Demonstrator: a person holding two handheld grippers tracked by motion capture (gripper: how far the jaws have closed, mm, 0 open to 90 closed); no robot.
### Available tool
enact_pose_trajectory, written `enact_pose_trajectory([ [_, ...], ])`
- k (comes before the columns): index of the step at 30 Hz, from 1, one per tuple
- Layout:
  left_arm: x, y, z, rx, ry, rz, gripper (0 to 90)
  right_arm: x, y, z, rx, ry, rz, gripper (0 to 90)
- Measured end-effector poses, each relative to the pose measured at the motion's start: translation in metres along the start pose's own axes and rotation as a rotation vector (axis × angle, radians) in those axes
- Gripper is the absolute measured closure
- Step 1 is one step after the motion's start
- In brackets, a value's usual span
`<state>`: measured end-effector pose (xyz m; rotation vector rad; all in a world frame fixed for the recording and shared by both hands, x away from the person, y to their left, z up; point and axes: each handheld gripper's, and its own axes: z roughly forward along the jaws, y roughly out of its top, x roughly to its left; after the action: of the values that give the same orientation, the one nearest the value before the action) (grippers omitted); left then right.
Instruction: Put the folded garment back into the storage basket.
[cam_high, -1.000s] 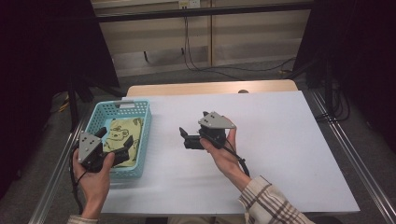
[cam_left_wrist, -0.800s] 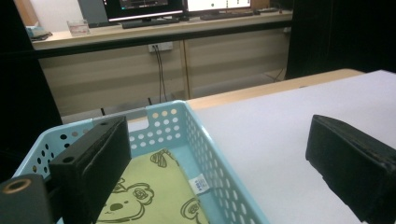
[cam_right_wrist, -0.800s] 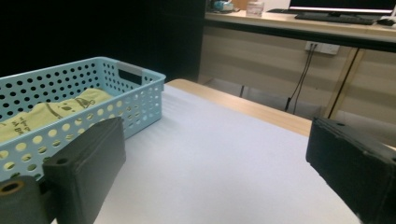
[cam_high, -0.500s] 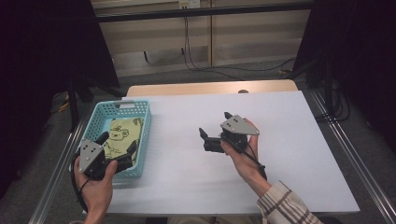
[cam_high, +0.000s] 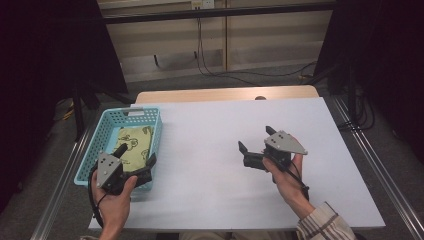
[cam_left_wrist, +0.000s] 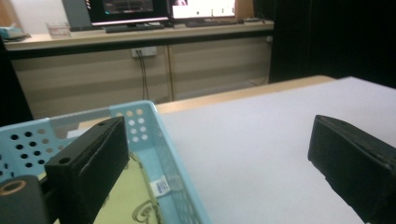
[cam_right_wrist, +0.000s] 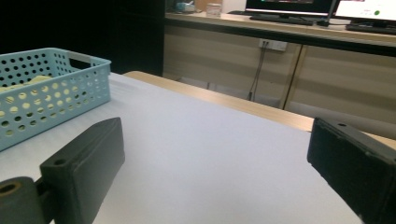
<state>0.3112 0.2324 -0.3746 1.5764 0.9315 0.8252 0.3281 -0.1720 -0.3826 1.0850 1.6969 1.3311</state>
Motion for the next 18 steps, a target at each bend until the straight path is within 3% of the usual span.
enact_pose_trajectory([
  [2, -0.003, -0.003, 0.001, 0.020, -0.013, 0.024, 5.2, -0.006, -0.002, -0.006, -0.004, -0.020, 0.003, 1.8],
  [5, -0.008, -0.005, 0.002, 0.018, -0.023, 0.006, 5.2, -0.015, -0.005, -0.016, 0.002, -0.044, 0.007, 1.3],
  [8, -0.012, -0.007, 0.003, 0.022, -0.003, -0.003, 5.2, -0.024, -0.006, -0.025, 0.002, -0.063, 0.005, 1.3],
  [10, -0.016, -0.008, 0.004, 0.027, 0.013, 0.026, 5.2, -0.029, -0.006, -0.032, 0.001, -0.074, 0.009, 1.8],
  [12, -0.017, -0.008, 0.004, 0.020, 0.000, 0.011, 5.1, -0.034, -0.006, -0.039, 0.000, -0.093, 0.006, 2.2],
  [14, -0.017, -0.008, 0.003, 0.024, 0.000, 0.020, 5.1, -0.039, -0.008, -0.047, 0.002, -0.110, 0.006, 2.1],
  [18, -0.017, -0.011, 0.000, 0.003, -0.013, -0.021, 4.9, -0.047, -0.015, -0.060, -0.004, -0.134, 0.021, 1.6],
])
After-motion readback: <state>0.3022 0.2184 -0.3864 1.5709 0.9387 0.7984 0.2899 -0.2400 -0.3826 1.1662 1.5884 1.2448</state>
